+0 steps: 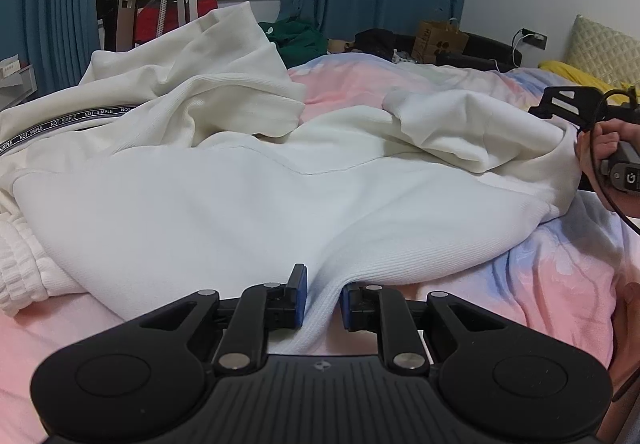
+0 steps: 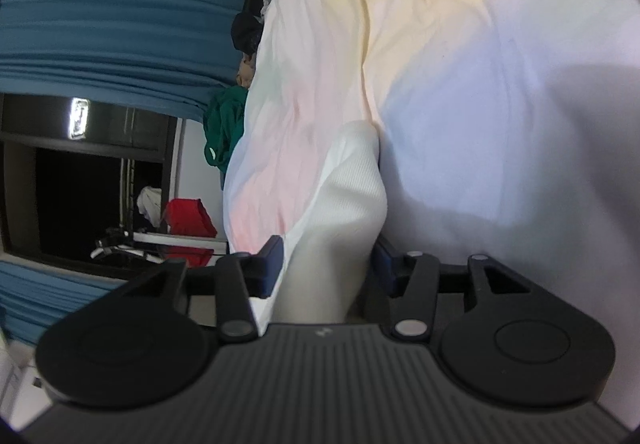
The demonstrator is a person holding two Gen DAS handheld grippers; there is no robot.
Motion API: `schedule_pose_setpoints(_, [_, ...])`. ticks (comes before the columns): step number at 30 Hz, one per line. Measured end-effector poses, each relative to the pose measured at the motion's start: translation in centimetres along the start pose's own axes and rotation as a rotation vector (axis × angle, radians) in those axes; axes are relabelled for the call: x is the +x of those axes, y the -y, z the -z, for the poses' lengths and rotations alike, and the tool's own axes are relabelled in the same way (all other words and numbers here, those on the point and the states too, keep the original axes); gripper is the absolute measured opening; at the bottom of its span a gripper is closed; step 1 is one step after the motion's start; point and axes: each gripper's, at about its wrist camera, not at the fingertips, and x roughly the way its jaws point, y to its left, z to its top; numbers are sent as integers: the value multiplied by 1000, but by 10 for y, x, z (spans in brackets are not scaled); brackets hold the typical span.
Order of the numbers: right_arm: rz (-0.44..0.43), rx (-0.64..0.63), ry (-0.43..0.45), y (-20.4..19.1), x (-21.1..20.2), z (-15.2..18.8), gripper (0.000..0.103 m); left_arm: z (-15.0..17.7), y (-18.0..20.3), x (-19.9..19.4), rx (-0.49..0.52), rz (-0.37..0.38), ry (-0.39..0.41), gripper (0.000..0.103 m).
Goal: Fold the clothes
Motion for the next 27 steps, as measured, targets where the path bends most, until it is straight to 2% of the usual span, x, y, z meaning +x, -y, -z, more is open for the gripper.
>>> schedule_pose_setpoints(2, [31,-43,-4,-2,3,-5,21,0,-1,1,-4,1,0,18])
schedule_pose_setpoints(5, [97,-209,54,-20,-5,-7,11,-1,-2,2,-13,6,-1,18])
schedule_pose_setpoints(7, [77,-306,152,-37,-20,-8,6,-1,-3,2,-21,11,2,18])
schedule_pose_setpoints(10, [6,-348,285,-48,-43,-12,6,-2,-4,2,-35,19,4,18])
schedule_pose_setpoints(12, [57,-325,321,-41,-46,-18,6,-3,-3,3,-37,19,3,18])
schedule_pose_setpoints(15, [146,-208,299,-12,-41,-30,5,-4,-2,4,-33,18,0,18])
schedule_pose_setpoints(20, [194,-98,274,15,-41,-38,5,-5,-1,3,-32,19,-1,20])
schedule_pose_setpoints(22, [198,-113,283,11,-42,-36,5,-6,-2,1,-33,24,-2,25])
schedule_pose_setpoints(26, [215,-217,331,-5,-51,-29,6,-8,-5,-9,-48,40,-4,48])
schedule_pose_setpoints(27, [215,-243,350,-10,-53,-28,6,-9,-6,-13,-52,50,-1,52])
